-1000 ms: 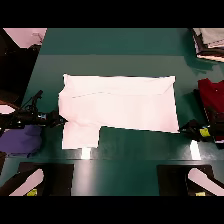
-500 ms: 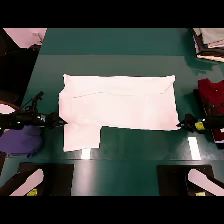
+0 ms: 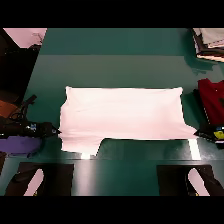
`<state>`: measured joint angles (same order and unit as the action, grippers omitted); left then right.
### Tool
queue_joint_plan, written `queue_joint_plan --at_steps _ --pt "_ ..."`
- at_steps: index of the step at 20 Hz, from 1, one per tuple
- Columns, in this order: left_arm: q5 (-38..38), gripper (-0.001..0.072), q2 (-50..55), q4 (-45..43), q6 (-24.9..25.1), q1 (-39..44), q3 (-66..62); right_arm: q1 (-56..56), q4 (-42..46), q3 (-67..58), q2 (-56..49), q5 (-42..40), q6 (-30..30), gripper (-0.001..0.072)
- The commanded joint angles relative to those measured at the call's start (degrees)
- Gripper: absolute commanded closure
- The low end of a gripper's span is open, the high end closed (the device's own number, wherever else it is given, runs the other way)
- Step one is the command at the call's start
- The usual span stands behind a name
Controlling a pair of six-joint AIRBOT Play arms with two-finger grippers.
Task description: Fold the shirts.
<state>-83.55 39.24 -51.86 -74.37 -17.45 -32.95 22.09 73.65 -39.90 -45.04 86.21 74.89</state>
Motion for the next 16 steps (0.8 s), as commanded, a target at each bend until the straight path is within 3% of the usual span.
queue_joint_plan --at_steps 1,4,10,16 --pt "3.7 0.0683 -2.4 10.2 1.5 0.0 -0.8 0.4 -3.0 -1.5 4.1 -0.7 1.2 0.0695" --pt "12.7 0.0683 -0.9 10.3 2.5 0.0 -3.6 -1.4 -6.6 -6.5 -1.2 -4.7 1.2 0.0695" --pt "16.1 0.0682 14.3 11.1 7.4 0.0 -10.3 -10.5 -6.6 -19.6 -18.8 -9.8 2.9 0.0695" --pt "21.4 0.0682 29.6 17.9 12.0 0.0 -16.1 -15.4 -6.6 -30.2 -32.8 -10.8 5.8 0.0695"
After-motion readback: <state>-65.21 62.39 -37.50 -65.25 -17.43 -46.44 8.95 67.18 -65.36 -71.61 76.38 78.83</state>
